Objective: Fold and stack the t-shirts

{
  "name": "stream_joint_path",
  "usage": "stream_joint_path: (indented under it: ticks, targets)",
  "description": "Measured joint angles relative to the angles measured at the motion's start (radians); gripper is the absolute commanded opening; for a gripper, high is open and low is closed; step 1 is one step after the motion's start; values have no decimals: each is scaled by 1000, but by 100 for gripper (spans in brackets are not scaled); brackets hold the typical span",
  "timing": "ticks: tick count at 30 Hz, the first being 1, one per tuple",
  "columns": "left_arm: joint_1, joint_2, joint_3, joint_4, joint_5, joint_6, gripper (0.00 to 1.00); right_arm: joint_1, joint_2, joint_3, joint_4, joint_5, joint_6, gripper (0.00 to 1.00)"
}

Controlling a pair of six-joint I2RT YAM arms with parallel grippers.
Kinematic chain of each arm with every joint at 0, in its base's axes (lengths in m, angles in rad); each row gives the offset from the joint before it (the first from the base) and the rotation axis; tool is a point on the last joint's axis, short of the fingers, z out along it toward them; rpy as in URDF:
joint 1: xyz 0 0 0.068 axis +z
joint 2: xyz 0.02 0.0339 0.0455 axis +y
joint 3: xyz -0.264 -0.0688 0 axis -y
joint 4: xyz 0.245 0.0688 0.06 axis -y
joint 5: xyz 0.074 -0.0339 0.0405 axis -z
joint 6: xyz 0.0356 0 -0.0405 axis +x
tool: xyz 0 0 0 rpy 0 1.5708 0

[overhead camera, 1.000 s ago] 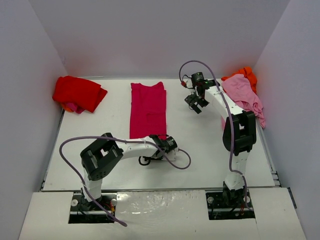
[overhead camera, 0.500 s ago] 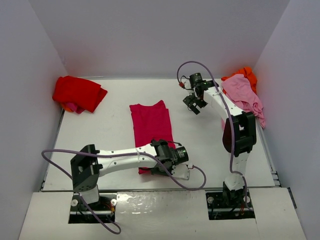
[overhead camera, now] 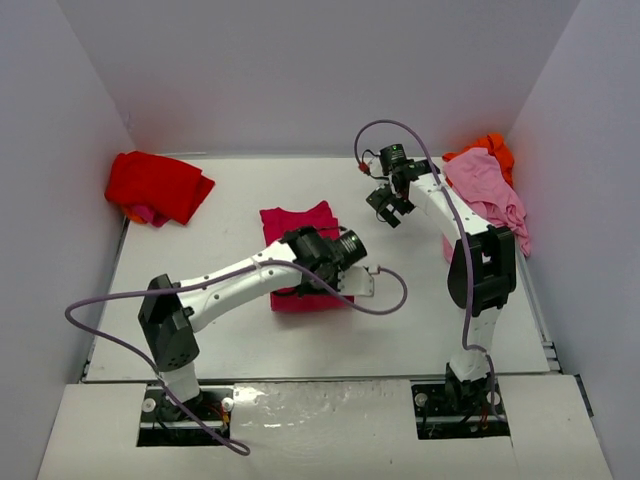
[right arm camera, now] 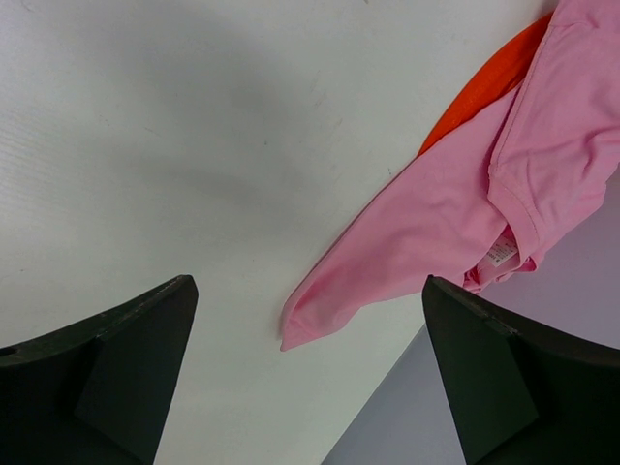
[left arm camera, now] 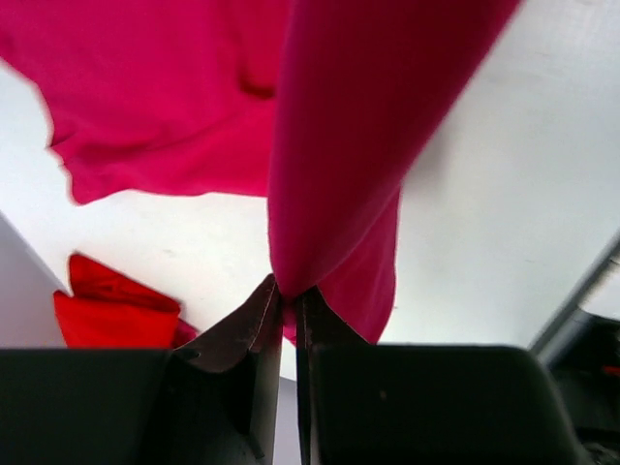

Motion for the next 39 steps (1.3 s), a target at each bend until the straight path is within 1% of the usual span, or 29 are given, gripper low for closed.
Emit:
stream_joint_path:
  ticks: [5,10,16,21,23,24,25,26,27,28,33,39]
  targets:
    - [121,64,138,6,-58,77,0,0,-3,-12,3,0,0,100]
    - [195,146,230,14,-82,151,0,0,-14,-18,3,0,-1,100]
    - [272,241,305,21,-81,207,0,-2,-25,-20,5,0,-1,100]
    - [351,330,392,29,-53,242,0,-6,-26,-39,7,-1,-1,100]
    - [380,375,437,37,-45,255,2,-8,-26,-42,9,-1,-1,100]
    - [393,398,457,46,-42,262,12,-9,-26,-43,9,-1,-1,100]
    - [406,418,472,52,-39,268,24,-10,-26,-43,10,-1,-1,100]
    - [418,438,485,57,-36,274,45,-11,-26,-44,12,-1,-1,100]
    - [428,456,494,68,-33,282,59,-13,-26,-44,13,-1,-1,100]
    - [436,471,502,82,-32,286,68,-14,-26,-44,13,-1,-1,100]
    - [458,523,520,181,-22,295,71,-19,-26,-49,19,-1,-1,100]
    - [460,528,531,291,-17,275,73,-22,-25,-60,22,-2,-1,100]
